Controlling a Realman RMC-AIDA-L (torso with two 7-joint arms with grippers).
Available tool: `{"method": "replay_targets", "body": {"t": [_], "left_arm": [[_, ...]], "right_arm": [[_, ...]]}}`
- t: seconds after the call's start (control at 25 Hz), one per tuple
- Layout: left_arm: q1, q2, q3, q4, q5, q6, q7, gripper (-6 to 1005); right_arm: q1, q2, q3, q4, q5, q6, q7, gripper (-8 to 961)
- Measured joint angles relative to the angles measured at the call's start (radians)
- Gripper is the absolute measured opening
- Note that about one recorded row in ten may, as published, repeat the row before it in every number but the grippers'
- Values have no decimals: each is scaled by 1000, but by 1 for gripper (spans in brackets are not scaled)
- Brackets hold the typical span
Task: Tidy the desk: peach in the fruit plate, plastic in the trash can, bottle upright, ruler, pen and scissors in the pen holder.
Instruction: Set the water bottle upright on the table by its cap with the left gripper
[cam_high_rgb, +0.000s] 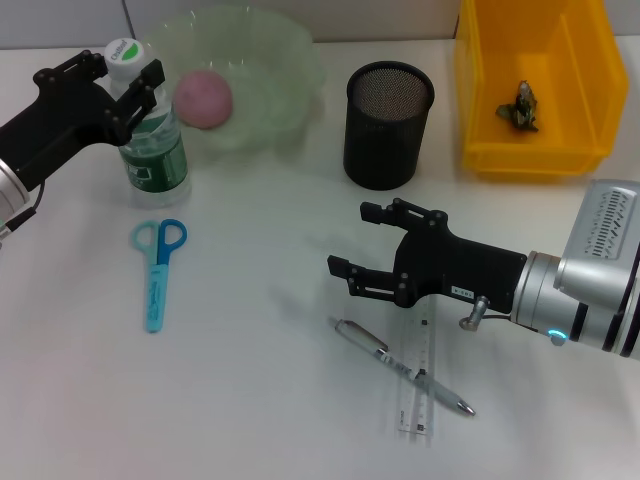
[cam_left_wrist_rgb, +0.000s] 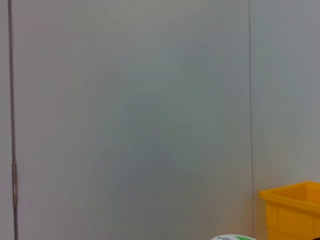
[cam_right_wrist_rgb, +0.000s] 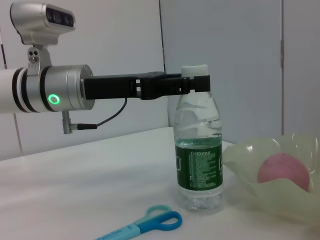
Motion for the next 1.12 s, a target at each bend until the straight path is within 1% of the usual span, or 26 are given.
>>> {"method": "replay_targets", "body": {"t": [1.12], "left_arm": [[6,-1,-7,1,0,3,-9,527]], "right_arm": [[2,0,0,3,0,-5,3,817]]}}
